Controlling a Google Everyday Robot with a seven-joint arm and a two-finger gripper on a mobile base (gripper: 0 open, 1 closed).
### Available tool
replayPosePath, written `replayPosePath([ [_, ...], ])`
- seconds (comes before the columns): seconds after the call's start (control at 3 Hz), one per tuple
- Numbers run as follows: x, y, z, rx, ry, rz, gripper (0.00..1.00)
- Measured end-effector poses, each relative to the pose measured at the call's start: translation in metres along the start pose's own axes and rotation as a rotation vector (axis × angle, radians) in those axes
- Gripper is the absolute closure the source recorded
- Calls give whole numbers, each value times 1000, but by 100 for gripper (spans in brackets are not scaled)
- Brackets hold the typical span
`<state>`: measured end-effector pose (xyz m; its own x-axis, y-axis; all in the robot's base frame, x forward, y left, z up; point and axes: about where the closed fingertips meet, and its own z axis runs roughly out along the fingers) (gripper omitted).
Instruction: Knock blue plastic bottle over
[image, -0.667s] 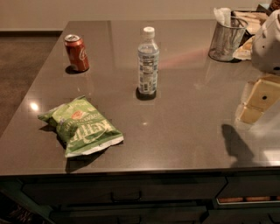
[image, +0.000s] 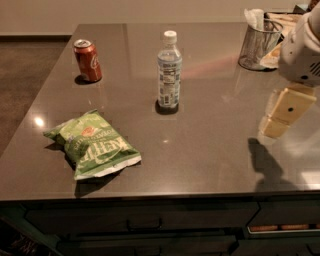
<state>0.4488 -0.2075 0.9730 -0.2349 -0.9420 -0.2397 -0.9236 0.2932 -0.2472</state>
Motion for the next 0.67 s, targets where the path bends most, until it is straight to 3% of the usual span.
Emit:
replayPosePath([
  [0.67, -38, -29, 43, -11, -100, 99, 0],
])
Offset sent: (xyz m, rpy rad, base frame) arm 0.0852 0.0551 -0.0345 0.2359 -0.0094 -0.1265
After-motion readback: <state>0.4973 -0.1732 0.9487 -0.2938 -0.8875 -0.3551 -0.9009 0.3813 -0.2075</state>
